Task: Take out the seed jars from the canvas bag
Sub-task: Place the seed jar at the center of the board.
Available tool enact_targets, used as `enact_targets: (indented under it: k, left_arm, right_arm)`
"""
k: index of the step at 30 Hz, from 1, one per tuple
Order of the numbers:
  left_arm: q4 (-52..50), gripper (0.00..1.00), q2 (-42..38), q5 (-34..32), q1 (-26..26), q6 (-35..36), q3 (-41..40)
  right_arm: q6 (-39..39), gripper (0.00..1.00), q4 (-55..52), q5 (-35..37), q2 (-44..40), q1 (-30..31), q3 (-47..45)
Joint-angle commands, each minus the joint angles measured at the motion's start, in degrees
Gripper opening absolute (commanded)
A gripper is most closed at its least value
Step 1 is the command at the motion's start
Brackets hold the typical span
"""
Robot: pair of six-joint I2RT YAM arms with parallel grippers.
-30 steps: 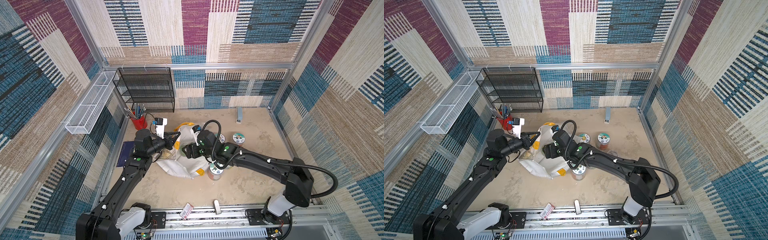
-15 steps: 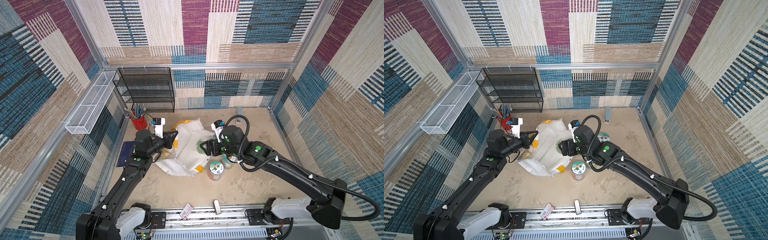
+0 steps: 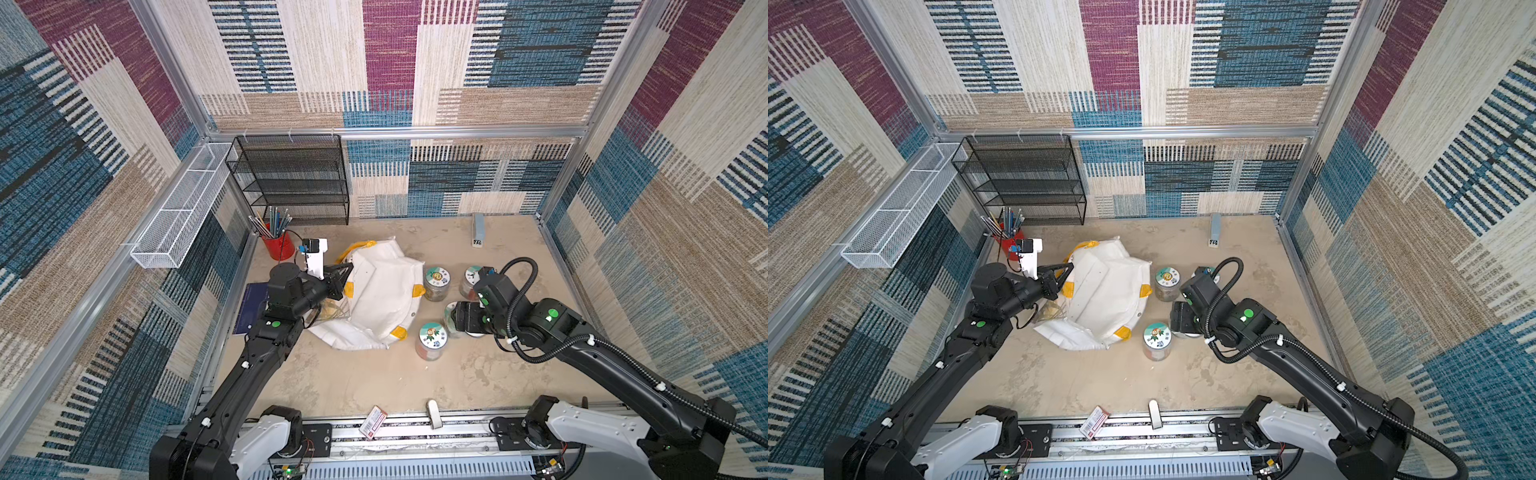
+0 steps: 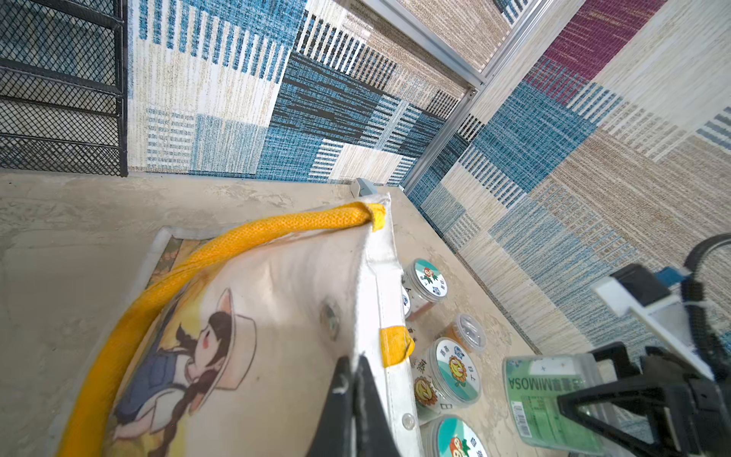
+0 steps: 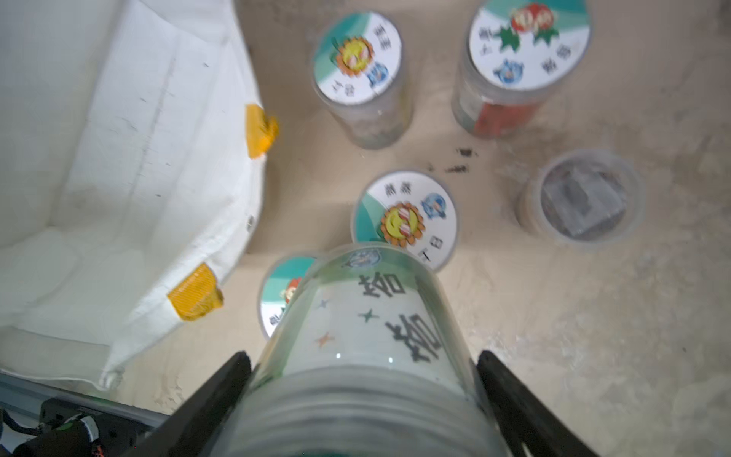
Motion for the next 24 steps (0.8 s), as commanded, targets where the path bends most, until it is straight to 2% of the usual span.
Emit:
enact_targets:
  k: [1, 7, 11, 15, 17, 20, 24]
  left_arm:
    - [3.1, 0.0, -0.5, 0.3, 0.1, -1.0, -0.6]
    - [3.9, 0.0, -0.1, 1.8, 0.1, -1.6, 0.4]
    - [3.9, 0.0, 0.3, 3.0, 0.1, -1.2, 0.9]
    - [4.0, 0.0, 0.8, 5.0, 0.2, -0.6, 1.8]
    - [4.3, 0.0, 1.2, 7.0, 0.2, -0.5, 2.3]
    - [5.5, 0.0, 1.4, 8.4, 0.2, -1.2, 2.8]
    - [2.3, 0.0, 1.8, 9.9, 0.3, 2.3, 5.7]
  right_arm:
    - [6.0, 0.8, -2.6, -0.8, -1.4, -0.4, -3.3]
    - [8.0, 0.8, -1.0, -1.4, -0.2, -0.5, -10.5]
    - [9.5, 0.8, 3.7, -2.6, 1.5, -0.4, -17.1]
    - [10.6, 0.81, 7.6, -2.3, 3.0, -0.5, -19.9]
    - [11.0, 0.85, 8.9, -1.6, 3.6, -0.5, -20.4]
    - [11.1, 0.98, 9.6, -0.7, 3.9, -0.6, -19.5]
    - [11.2, 0.99, 7.2, 2.2, 0.2, -0.5, -15.9]
